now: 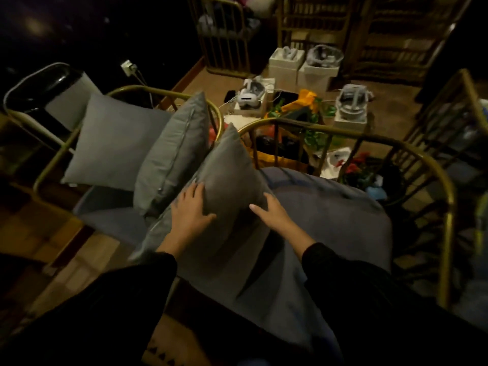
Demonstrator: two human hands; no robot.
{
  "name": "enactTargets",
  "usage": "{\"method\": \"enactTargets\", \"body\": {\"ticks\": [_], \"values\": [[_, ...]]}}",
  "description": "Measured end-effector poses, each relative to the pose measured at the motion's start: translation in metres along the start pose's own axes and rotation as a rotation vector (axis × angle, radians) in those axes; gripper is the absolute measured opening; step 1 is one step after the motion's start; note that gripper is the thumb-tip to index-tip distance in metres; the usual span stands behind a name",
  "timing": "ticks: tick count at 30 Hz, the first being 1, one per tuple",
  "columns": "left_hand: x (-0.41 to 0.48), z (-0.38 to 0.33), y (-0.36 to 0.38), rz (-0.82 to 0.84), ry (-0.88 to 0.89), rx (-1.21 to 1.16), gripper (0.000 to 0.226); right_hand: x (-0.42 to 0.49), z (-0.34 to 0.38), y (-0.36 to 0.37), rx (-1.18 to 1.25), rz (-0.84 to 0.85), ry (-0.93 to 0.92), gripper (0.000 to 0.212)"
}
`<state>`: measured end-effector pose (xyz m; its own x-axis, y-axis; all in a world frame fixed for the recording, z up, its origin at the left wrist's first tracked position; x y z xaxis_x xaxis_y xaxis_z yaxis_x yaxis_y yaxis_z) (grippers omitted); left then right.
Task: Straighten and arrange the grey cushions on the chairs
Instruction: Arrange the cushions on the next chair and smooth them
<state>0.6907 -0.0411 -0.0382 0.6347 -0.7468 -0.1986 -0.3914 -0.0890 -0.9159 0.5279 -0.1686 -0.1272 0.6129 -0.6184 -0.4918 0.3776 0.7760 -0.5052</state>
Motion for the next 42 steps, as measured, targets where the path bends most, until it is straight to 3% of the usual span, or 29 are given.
{"method": "enactTargets", "body": {"ticks": [3,5,8,12,15,20,23,27,29,33,35,38,39,42], "values": [[-0.001,0.042,0.008,0.011,-0.041,-0.065,0.112,0.067,0.02,0.007,0.045,-0.001,-0.011,0.121],[0.001,0.066,0.011,0.017,-0.123,-0.155,0.115,0.096,0.035,0.007,0.046,0.043,0.008,0.124],[0.008,0.081,0.017,0.011,-0.1,-0.171,0.112,0.122,0.058,0.003,0.027,0.119,0.032,0.12],[0.018,0.084,0.02,-0.015,-0.079,-0.235,0.107,0.144,0.054,0.006,0.073,0.154,0.065,0.097],[0.016,0.069,0.015,-0.074,-0.03,-0.232,0.099,0.131,0.042,-0.001,0.125,0.024,0.058,0.084],[-0.001,0.032,0.001,-0.198,0.04,-0.302,0.08,0.093,0.039,-0.023,0.18,-0.183,-0.038,0.041],[-0.011,0.002,-0.008,-0.193,0.1,-0.316,0.074,0.06,0.026,-0.056,0.13,-0.318,-0.036,0.033],[-0.002,-0.047,-0.025,-0.083,0.193,-0.274,0.063,-0.007,-0.013,-0.112,0.129,-0.523,0.027,0.025],[0.012,-0.078,-0.025,-0.007,0.242,-0.255,0.055,-0.043,-0.037,-0.137,0.118,-0.637,0.093,0.033],[0.047,-0.13,0.009,0.013,0.275,-0.209,0.032,-0.075,-0.097,-0.156,0.031,-0.723,0.309,0.029],[0.061,-0.141,0.057,0.125,0.27,-0.177,0.039,-0.079,-0.137,-0.146,0.047,-0.729,0.408,0.027],[0.051,-0.146,0.148,0.435,0.329,-0.142,0.058,-0.069,-0.178,-0.128,0.043,-0.683,0.422,0.024],[0.048,-0.14,0.164,0.408,0.316,-0.145,0.06,-0.061,-0.181,-0.129,0.02,-0.669,0.41,0.023],[0.041,-0.095,0.162,0.083,0.087,-0.228,0.064,-0.026,-0.179,-0.137,-0.017,-0.596,0.379,0.02]]}}
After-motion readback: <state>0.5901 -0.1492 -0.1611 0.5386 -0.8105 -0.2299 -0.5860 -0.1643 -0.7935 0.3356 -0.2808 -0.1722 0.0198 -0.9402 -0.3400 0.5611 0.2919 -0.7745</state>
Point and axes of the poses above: each hand's wrist, its own x-axis towards the middle knuckle, its own y-axis out of the palm, z = x × y, the point moved 9 cm from there along x, towards the middle knuckle, and after that the axes turned 11 degrees about -x, right-handed, at the moved point
